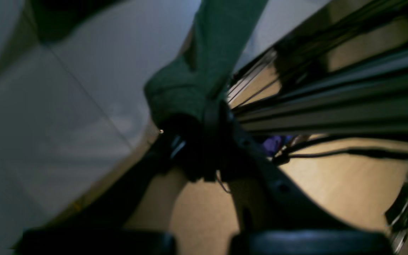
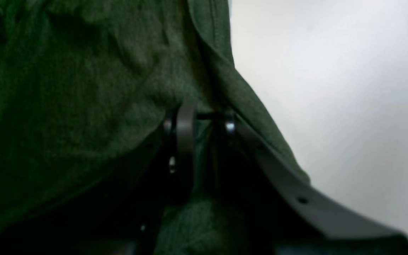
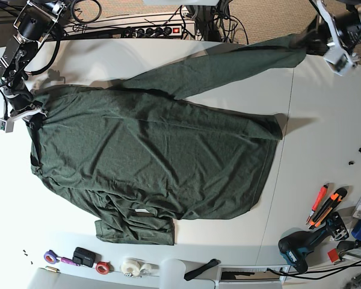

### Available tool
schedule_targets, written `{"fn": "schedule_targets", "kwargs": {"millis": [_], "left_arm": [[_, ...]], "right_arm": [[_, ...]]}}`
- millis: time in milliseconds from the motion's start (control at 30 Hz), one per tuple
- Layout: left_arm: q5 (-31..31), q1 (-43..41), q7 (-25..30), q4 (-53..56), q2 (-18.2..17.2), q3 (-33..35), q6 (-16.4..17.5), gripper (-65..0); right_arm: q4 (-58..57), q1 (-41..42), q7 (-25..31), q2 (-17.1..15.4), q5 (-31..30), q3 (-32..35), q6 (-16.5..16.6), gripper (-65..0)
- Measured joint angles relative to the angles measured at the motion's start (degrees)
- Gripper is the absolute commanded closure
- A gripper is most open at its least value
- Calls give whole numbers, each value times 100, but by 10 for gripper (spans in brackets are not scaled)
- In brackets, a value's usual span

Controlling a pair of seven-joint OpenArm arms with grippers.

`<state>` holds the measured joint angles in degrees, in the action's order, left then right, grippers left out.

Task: Layout the t-shirt on the table in an organized manner, then fold the t-shirt properly
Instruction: 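Pull the sleeve outward with the left gripper to straighten it, then release the sleeve and move the left gripper to the shirt's side edge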

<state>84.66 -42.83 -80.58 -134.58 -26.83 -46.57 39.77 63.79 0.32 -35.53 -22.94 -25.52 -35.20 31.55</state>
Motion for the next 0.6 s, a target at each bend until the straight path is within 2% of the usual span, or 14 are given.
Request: {"fn": "schedule_targets", "kwargs": {"millis": [167, 600], "left_arm": [[-103, 166, -46, 33, 0, 0, -2, 0], [-101, 1670, -31, 31, 13, 474, -2, 0]], "right_arm": [[0, 0, -2, -2, 2, 0, -17, -110], [-4, 0, -2, -2, 0, 0, -20, -110]]}}
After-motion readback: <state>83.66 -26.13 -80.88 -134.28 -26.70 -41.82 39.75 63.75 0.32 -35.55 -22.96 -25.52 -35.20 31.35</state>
